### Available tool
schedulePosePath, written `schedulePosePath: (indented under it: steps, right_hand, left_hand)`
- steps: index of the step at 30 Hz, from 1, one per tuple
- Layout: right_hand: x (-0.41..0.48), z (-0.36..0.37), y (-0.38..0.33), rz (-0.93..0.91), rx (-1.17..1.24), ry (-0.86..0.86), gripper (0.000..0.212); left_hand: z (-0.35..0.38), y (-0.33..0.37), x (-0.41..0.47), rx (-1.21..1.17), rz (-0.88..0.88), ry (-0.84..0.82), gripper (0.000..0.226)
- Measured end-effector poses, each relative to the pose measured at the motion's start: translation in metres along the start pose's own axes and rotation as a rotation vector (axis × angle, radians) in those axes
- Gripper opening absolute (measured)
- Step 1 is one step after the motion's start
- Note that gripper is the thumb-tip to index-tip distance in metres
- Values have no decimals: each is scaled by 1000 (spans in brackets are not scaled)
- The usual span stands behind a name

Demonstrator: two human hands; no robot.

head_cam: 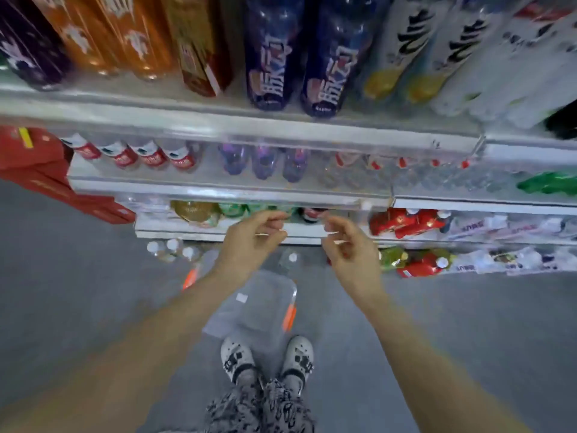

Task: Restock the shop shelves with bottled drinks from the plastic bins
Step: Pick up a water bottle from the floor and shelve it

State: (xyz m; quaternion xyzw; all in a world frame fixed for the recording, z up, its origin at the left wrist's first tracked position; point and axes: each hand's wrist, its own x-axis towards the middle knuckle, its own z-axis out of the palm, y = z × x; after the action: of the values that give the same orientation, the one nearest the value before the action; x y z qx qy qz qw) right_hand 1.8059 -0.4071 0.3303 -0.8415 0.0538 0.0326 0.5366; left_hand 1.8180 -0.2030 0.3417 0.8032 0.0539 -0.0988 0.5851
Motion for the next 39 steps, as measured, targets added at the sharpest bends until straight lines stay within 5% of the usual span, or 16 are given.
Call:
schedulePosePath:
  steps: [3,9,24,30,39]
  right_hand:
    - [-5,13,61,112,9,-29,51]
    - [-14,44,179,327,-7,-60,47]
    - [60,154,431,441,-200,-146,57]
    - [91,196,503,447,-163,-198,71]
    - [104,227,548,496,-12,-213,94]
  left_hand:
    - [28,-54,5,18,-92,-52,35]
    - [76,-156,20,4,-183,-107,49]
    - [176,-416,132,217,-312,-226,68]
    - [207,-467,171,323,-333,-297,66]
    - [230,-491,190,335,-284,-419,31]
